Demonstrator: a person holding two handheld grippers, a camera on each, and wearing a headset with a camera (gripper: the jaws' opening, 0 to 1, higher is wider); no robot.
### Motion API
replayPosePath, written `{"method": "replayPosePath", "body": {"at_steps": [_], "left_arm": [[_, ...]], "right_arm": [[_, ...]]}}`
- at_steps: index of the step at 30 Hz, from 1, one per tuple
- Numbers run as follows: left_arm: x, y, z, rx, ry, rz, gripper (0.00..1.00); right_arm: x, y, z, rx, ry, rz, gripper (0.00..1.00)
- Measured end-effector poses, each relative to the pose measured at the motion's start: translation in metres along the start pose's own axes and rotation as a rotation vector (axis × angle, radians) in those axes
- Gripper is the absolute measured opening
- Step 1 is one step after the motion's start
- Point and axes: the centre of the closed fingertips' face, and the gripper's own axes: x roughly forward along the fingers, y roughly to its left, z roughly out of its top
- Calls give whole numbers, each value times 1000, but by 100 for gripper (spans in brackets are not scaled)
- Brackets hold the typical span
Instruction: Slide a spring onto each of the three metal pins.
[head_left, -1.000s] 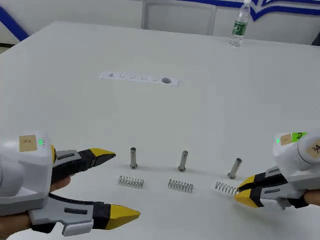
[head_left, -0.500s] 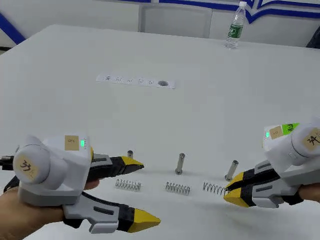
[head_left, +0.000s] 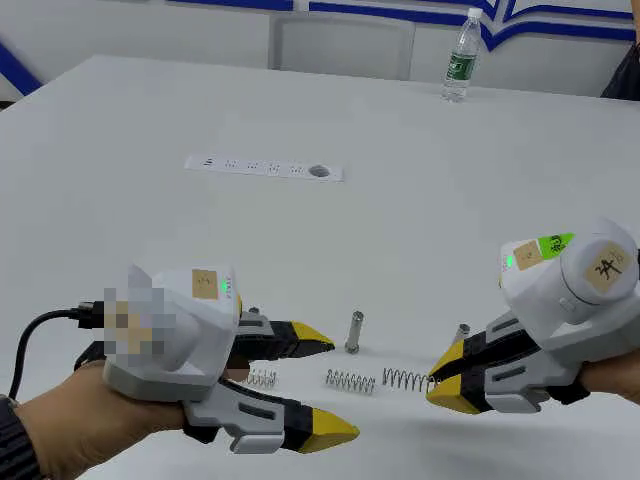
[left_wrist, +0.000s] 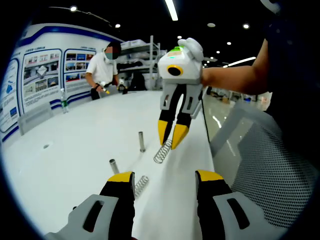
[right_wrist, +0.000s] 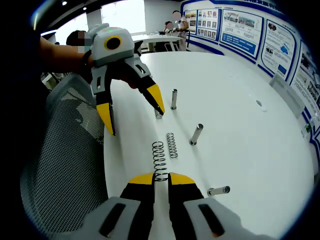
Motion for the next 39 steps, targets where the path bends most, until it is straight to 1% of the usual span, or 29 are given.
{"method": "replayPosePath", "body": {"at_steps": [6, 16, 23, 34, 39], "left_arm": [[3, -2, 1, 11, 0, -16, 45], [8, -5, 4, 49, -4, -34, 33], [10, -6, 6, 63, -6, -40, 28], [14, -11, 7, 79, -14, -65, 14], [14, -12, 6, 85, -10, -69, 12]], "right_arm": [[1, 5, 8, -24, -3, 16, 11], [4, 14, 22, -72, -3, 43, 11], [5, 19, 25, -99, -1, 55, 11], [4, 25, 26, -127, -1, 72, 11], [4, 26, 26, -136, -5, 75, 11]]}}
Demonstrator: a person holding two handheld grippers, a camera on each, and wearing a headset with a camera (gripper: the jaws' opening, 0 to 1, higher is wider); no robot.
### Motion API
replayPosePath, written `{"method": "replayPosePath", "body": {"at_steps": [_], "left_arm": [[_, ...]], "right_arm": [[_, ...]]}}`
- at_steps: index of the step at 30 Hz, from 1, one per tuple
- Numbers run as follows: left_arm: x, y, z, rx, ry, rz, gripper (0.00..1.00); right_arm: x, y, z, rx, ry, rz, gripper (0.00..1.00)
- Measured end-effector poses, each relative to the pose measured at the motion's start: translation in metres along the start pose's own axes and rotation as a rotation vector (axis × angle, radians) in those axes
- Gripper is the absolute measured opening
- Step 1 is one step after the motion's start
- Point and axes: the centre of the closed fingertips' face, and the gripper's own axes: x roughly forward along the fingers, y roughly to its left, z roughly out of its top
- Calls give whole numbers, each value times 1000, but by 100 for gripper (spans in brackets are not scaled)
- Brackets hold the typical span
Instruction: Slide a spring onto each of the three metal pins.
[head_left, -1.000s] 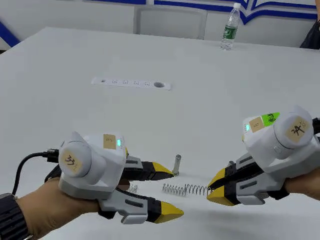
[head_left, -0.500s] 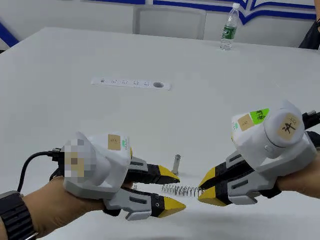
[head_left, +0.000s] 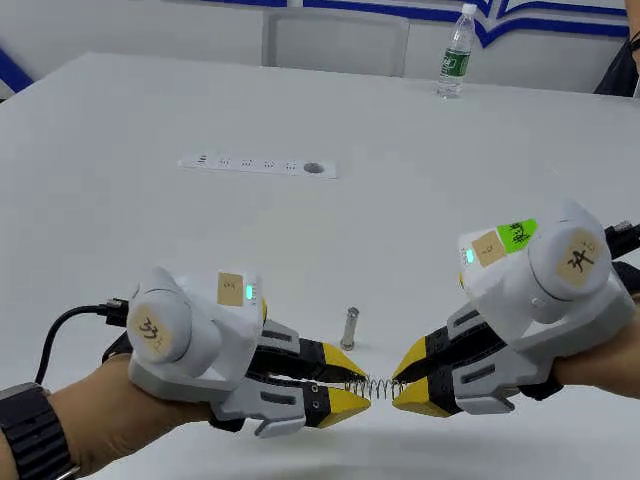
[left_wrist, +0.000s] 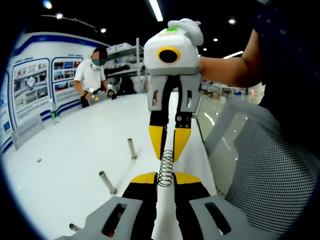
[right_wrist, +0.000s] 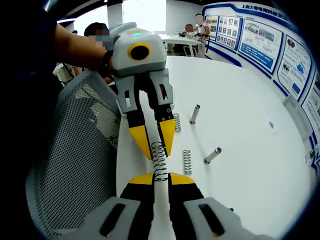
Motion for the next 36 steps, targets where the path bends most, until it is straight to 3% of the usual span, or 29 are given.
{"method": "replayPosePath", "body": {"at_steps": [10, 26, 36], "left_arm": [[-1, -6, 0, 16, -3, -29, 10], [-4, -8, 7, 8, -29, -30, 10], [-3, -6, 6, 2, -23, -24, 10]], "right_arm": [[-1, 5, 0, 0, -12, 20, 12], [1, 8, 0, 8, -26, 22, 12], [-11, 8, 21, 11, -81, 17, 12]]}}
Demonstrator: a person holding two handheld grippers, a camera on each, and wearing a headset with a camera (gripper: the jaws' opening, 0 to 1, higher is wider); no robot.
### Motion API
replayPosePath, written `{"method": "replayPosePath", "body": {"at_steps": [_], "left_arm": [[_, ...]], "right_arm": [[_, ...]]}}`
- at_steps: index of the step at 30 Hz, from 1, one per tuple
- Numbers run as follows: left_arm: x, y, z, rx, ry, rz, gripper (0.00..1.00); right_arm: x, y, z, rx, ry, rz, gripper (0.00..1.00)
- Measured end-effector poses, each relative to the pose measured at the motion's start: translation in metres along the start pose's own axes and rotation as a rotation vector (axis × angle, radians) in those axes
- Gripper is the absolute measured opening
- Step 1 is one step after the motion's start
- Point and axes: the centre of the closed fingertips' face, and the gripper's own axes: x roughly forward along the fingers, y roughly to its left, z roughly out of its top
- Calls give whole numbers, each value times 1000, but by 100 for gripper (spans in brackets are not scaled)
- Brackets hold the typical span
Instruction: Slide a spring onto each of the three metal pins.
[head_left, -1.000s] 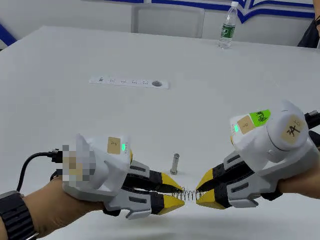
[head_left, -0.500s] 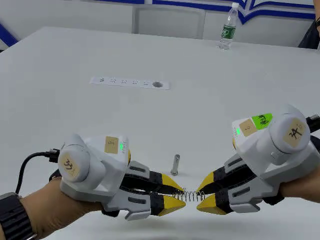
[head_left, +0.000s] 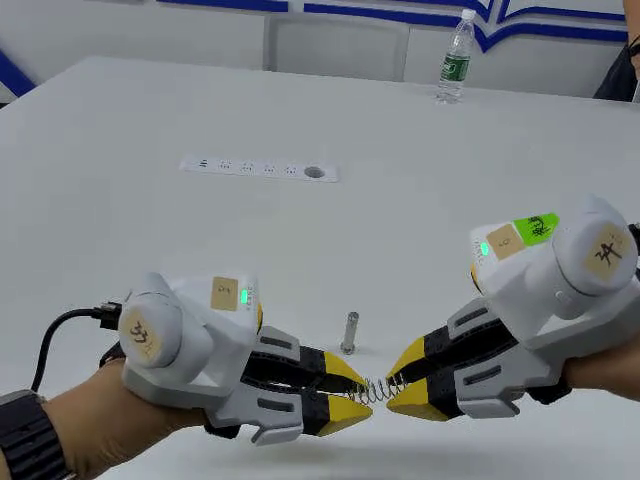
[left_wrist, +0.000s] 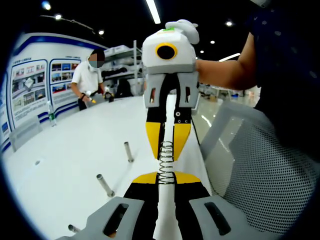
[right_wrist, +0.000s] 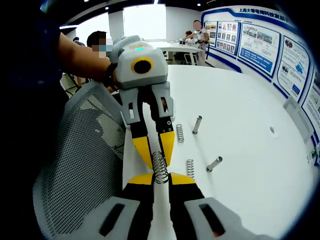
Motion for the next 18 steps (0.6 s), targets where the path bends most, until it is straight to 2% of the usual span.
{"method": "replayPosePath", "body": {"at_steps": [4, 7, 18], "left_arm": [[-1, 1, -1, -2, 2, 5, 10], [-1, 1, -2, -8, -1, 5, 10], [1, 2, -1, -14, -8, 8, 10]], "right_arm": [[1, 2, 8, -9, -16, 2, 12], [1, 3, 19, -9, -48, 5, 12], [6, 2, 31, -24, -54, 5, 12]]}}
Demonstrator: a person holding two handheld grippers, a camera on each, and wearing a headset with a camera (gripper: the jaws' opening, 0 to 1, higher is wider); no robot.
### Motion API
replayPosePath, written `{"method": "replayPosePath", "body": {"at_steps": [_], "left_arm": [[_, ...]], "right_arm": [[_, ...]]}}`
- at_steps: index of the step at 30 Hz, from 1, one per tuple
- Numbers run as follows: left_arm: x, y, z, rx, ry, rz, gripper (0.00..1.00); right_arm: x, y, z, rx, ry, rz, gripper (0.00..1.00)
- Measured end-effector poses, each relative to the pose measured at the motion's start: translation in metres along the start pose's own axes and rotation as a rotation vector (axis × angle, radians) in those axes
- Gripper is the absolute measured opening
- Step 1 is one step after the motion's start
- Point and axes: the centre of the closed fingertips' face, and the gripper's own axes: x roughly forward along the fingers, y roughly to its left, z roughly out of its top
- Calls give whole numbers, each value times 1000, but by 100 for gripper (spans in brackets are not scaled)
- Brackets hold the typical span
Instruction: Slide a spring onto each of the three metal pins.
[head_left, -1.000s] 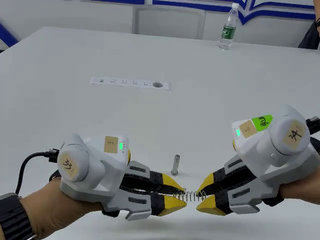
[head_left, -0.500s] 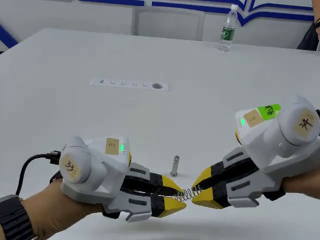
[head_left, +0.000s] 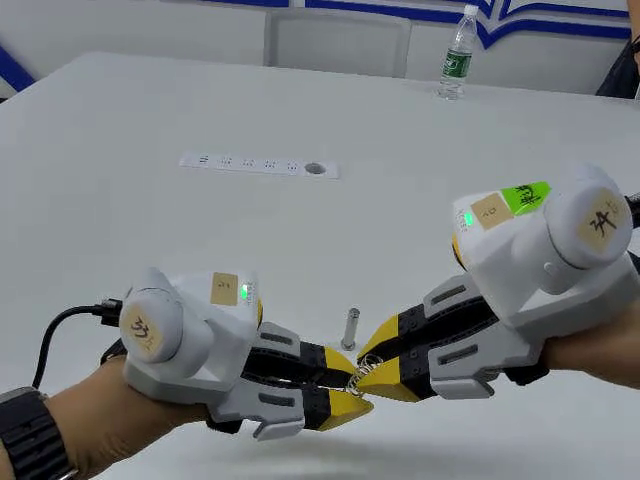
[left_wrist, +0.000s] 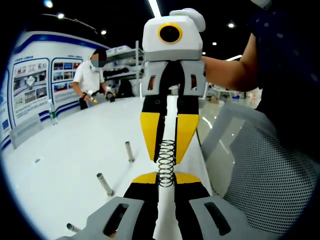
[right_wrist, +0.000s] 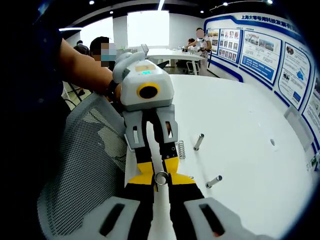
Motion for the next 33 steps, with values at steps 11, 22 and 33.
{"method": "replayPosePath", "body": {"at_steps": [11, 22, 33], "left_arm": [[5, -2, 0, 1, 0, -8, 11], [-6, 5, -2, -12, 8, 29, 17], [-35, 19, -2, -58, -13, 107, 27]], "right_arm": [[5, 2, 4, -12, -2, -5, 11], [-5, -8, 3, -2, -7, -39, 11], [-19, -21, -8, 34, -8, -84, 11]]}}
